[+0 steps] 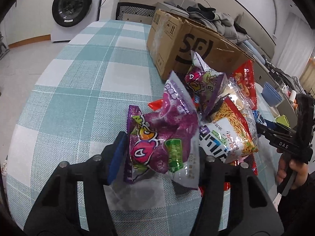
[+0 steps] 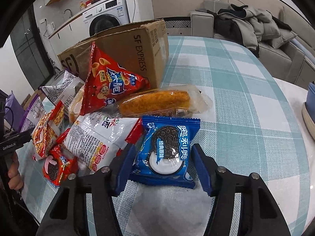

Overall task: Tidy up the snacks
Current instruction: 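Grasp the purple candy bag with left tool while right tool grasps blue Oreo pack, then carry the purple bag with left tool while right tool carries Oreo pack over box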

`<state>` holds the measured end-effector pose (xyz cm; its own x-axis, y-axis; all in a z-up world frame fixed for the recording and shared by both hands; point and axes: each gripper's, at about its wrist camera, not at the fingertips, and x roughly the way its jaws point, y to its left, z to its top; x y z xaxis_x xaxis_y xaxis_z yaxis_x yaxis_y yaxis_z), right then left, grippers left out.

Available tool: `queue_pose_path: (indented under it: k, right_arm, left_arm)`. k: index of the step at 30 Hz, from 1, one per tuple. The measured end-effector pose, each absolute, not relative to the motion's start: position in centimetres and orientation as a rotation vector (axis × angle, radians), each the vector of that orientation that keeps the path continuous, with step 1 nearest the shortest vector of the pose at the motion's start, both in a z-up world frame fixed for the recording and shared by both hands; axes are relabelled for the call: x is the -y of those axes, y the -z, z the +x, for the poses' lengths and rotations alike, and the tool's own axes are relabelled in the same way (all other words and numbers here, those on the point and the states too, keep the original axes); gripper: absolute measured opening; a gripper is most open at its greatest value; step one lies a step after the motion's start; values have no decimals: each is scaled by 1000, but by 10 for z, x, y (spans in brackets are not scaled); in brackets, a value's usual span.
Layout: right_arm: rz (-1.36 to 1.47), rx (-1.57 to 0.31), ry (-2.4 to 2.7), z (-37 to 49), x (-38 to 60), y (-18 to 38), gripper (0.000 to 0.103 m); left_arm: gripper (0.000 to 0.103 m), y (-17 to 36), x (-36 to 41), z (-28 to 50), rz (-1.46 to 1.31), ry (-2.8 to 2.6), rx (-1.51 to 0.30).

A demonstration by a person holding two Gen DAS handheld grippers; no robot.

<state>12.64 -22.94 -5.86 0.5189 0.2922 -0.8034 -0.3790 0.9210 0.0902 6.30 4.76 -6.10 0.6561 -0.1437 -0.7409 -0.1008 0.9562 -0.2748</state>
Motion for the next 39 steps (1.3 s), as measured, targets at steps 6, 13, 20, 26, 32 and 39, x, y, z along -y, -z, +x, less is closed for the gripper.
queue_pose_path:
  k: [6, 13, 20, 26, 32, 39]
  right_arm:
    - [-78, -934, -411, 123, 235, 56, 46]
    - [-88, -889, -411, 113, 239, 49, 45]
    - [-80, -846, -411, 105, 243, 41, 45]
    - [-68, -781, -429, 95, 245, 25, 45]
    - [-71, -720, -447, 90, 246, 6, 45]
    - [-67, -666, -487, 96, 243, -22, 45]
  left_arm:
    - [44, 57, -43, 59, -291, 19, -837]
    - [39, 51, -44, 51, -288, 2, -805]
    - [38, 36, -44, 36, -285, 0, -750]
    - [38, 23, -43, 28, -276, -8, -708]
    - [38, 10, -44, 26, -260, -20, -686]
    - [38, -20, -40, 30, -220, -27, -619]
